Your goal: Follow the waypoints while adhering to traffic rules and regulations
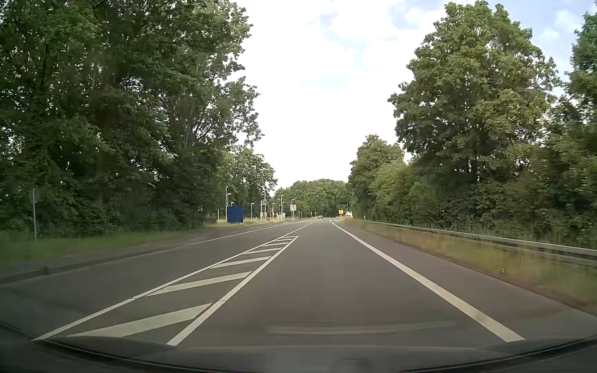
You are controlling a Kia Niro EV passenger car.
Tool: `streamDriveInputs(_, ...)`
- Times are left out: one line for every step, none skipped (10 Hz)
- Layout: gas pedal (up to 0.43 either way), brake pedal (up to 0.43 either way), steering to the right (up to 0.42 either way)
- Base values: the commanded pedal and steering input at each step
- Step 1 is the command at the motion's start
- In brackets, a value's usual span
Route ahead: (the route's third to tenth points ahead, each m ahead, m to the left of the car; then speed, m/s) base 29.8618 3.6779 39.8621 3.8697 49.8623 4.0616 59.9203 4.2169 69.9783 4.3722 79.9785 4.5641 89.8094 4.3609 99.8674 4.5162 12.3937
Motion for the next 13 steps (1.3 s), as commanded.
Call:
streamDriveInputs(0.028, 0.030, -0.001)
streamDriveInputs(0.028, 0.030, 0.000)
streamDriveInputs(0.028, 0.030, -0.001)
streamDriveInputs(0.028, 0.024, -0.001)
streamDriveInputs(0.028, 0.030, -0.001)
streamDriveInputs(0.028, 0.024, -0.001)
streamDriveInputs(0.028, 0.024, -0.001)
streamDriveInputs(0.028, 0.030, -0.001)
streamDriveInputs(0.028, 0.024, -0.001)
streamDriveInputs(0.028, 0.024, -0.001)
streamDriveInputs(0.028, 0.024, -0.001)
streamDriveInputs(0.028, 0.030, -0.001)
streamDriveInputs(0.028, 0.030, -0.001)
